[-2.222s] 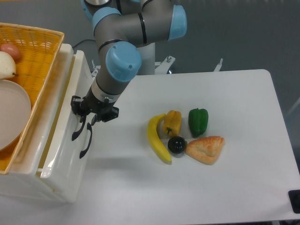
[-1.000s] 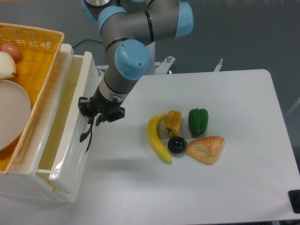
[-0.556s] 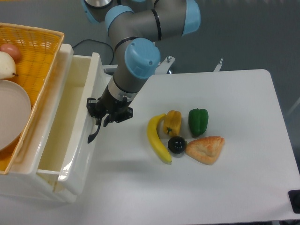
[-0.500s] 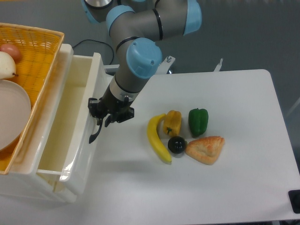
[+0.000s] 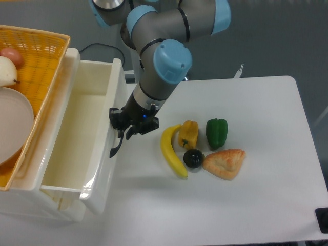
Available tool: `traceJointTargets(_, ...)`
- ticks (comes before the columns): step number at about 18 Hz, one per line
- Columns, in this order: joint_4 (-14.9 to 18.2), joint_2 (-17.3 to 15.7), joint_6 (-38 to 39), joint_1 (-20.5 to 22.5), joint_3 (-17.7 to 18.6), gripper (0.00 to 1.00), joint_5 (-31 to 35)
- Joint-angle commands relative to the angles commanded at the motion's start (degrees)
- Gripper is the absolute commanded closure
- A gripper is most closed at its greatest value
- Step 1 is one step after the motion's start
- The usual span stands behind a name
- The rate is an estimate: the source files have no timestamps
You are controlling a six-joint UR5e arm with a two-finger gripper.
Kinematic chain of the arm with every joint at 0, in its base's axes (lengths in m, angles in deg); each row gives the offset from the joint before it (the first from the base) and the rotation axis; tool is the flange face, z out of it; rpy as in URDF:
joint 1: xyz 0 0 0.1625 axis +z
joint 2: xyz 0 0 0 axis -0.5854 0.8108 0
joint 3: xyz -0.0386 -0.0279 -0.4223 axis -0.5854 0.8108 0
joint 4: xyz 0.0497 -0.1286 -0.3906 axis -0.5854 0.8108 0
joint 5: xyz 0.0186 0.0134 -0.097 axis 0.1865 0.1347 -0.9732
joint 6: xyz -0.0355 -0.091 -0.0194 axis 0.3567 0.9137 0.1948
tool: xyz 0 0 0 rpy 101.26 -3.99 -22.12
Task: Slide open the top white drawer
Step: 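Pull the gripped handle outward, sliding the upper white drawer open, then release the handle and raise the gripper away from the drawer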
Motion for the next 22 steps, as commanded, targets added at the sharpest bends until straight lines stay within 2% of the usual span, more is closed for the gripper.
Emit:
traceJointTargets(14,0.35,0.09,-4.84,4.75,-0.53,0.71,-0.09)
traceJointTargets(22,0.35,0.44,-5.01,5.8,-1.41,0.7,-0.09)
